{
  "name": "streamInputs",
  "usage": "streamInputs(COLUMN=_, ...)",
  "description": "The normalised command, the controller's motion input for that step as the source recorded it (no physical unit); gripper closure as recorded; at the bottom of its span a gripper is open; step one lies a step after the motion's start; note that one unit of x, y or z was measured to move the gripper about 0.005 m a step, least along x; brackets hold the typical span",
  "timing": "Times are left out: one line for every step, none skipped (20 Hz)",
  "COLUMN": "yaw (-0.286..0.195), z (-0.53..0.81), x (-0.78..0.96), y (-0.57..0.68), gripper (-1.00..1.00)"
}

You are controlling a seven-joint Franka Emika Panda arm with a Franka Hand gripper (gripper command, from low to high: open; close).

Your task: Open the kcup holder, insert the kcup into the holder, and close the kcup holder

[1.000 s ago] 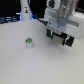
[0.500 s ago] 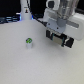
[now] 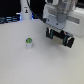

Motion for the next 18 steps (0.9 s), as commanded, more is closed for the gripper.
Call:
streamInputs(yaw=-0.258, z=0.34, x=-0.14, y=-0.38, gripper=-1.0)
streamInputs(yaw=-0.266, z=0.3, x=-0.18, y=-0.4, gripper=-1.0)
streamInputs(yaw=-0.265, z=0.27, x=-0.22, y=-0.43, gripper=-1.0)
streamInputs(yaw=-0.258, z=0.24, x=-0.31, y=-0.44, gripper=-1.0)
streamInputs(yaw=-0.246, z=0.21, x=-0.36, y=-0.43, gripper=-1.0)
streamInputs(yaw=-0.24, z=0.17, x=-0.39, y=-0.43, gripper=-1.0)
streamInputs(yaw=-0.235, z=0.14, x=-0.42, y=-0.42, gripper=-1.0)
streamInputs(yaw=-0.231, z=0.1, x=-0.43, y=-0.41, gripper=-1.0)
streamInputs(yaw=-0.233, z=0.06, x=-0.44, y=-0.41, gripper=-1.0)
streamInputs(yaw=-0.24, z=0.03, x=-0.45, y=-0.4, gripper=-1.0)
streamInputs(yaw=-0.242, z=0.02, x=-0.45, y=-0.4, gripper=-1.0)
streamInputs(yaw=-0.242, z=0.02, x=-0.46, y=-0.4, gripper=-1.0)
streamInputs(yaw=-0.237, z=0.01, x=-0.46, y=-0.41, gripper=-1.0)
streamInputs(yaw=-0.223, z=-0.02, x=-0.41, y=-0.42, gripper=-1.0)
streamInputs(yaw=-0.229, z=-0.05, x=-0.41, y=-0.42, gripper=-1.0)
streamInputs(yaw=-0.224, z=-0.03, x=-0.43, y=-0.43, gripper=-1.0)
streamInputs(yaw=-0.228, z=-0.05, x=-0.42, y=-0.43, gripper=-1.0)
streamInputs(yaw=-0.223, z=-0.07, x=-0.42, y=-0.44, gripper=-1.0)
